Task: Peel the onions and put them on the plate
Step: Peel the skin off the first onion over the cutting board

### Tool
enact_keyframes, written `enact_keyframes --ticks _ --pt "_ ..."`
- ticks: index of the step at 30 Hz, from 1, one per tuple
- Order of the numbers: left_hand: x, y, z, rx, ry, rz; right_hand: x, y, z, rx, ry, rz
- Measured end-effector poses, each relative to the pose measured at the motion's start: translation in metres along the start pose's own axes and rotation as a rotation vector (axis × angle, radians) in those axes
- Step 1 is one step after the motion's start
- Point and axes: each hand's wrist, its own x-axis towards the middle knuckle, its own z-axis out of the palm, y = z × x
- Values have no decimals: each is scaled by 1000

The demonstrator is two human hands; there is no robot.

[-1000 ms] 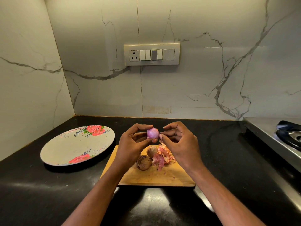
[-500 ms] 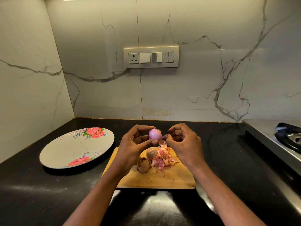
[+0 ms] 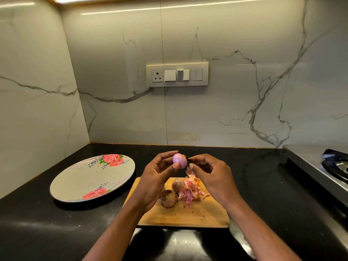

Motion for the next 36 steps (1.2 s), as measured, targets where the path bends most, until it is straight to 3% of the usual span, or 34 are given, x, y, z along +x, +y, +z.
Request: enact_keyframes --ticks 16,36 --pt "-2 1 2 144 -4 92 -4 -2 3 7 54 -91" --pt "-3 -1 0 212 2 144 -7 -1 11 301 36 50"
